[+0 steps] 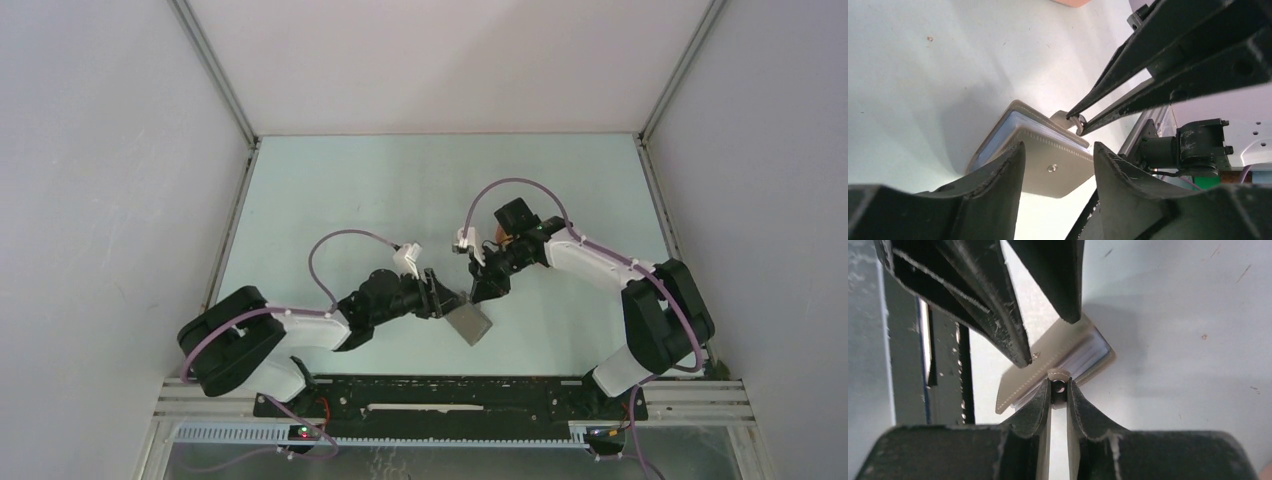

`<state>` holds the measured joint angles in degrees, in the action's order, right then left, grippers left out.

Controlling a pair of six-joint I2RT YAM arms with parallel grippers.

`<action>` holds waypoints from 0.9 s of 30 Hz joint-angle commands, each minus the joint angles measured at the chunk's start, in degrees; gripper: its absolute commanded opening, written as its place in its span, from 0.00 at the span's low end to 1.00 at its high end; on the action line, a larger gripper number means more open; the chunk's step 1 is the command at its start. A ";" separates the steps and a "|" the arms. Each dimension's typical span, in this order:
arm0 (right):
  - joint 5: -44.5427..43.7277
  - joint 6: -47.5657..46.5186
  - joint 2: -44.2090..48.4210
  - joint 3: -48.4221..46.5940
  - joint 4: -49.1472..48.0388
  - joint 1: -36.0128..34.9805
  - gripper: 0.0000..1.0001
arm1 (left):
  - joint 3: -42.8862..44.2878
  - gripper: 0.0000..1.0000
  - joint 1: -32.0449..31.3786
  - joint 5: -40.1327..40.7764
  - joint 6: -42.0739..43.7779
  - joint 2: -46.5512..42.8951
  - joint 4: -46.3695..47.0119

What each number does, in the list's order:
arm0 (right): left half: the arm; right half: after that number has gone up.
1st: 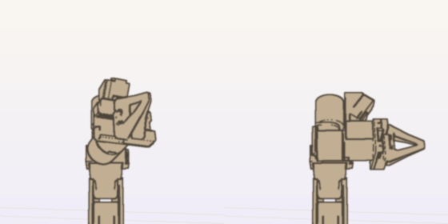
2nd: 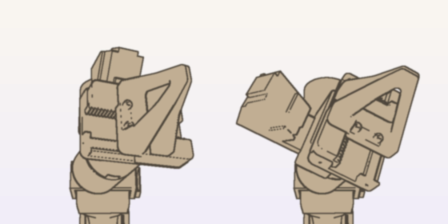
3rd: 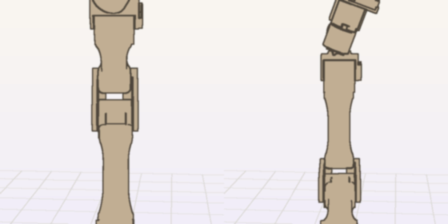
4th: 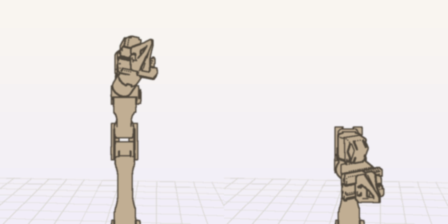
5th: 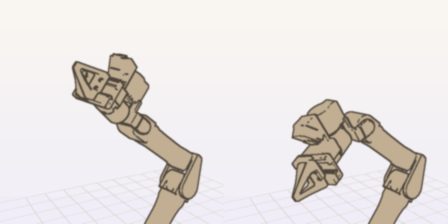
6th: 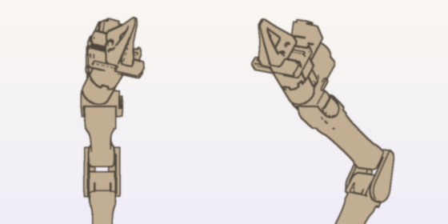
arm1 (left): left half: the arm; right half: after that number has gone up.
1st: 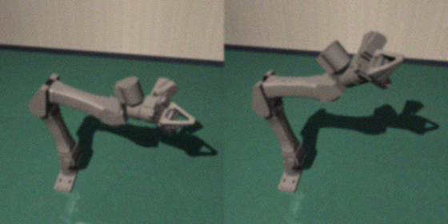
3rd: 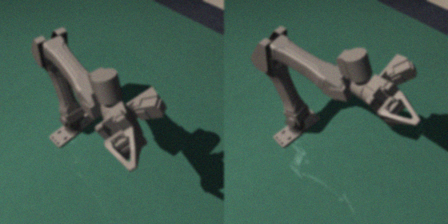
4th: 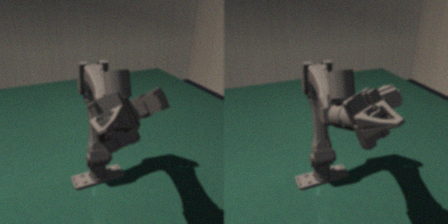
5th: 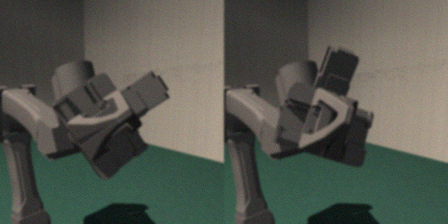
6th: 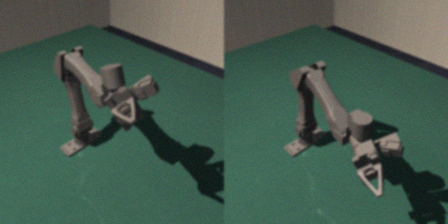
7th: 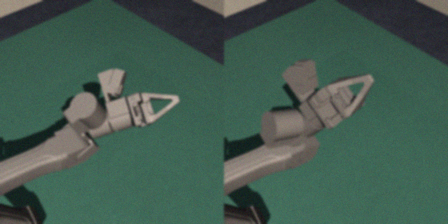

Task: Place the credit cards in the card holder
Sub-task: Open the card holder at the center of the board.

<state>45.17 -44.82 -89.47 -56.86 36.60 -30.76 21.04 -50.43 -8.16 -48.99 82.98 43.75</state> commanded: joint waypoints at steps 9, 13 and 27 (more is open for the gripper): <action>8.98 15.54 0.02 -4.30 -2.25 3.31 0.00 | -6.39 0.77 0.25 2.81 -5.53 0.13 3.90; 10.01 15.55 -0.40 -4.67 -1.56 3.21 0.00 | -7.36 0.81 0.24 3.50 -7.76 0.97 6.14; 6.69 15.19 0.01 -4.64 -1.26 5.79 0.00 | -8.35 0.62 0.78 6.79 -8.18 0.05 1.79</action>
<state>52.01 -29.69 -90.24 -59.37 34.98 -26.24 13.93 -50.43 -4.43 -57.87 83.59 48.05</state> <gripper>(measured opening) 0.196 0.628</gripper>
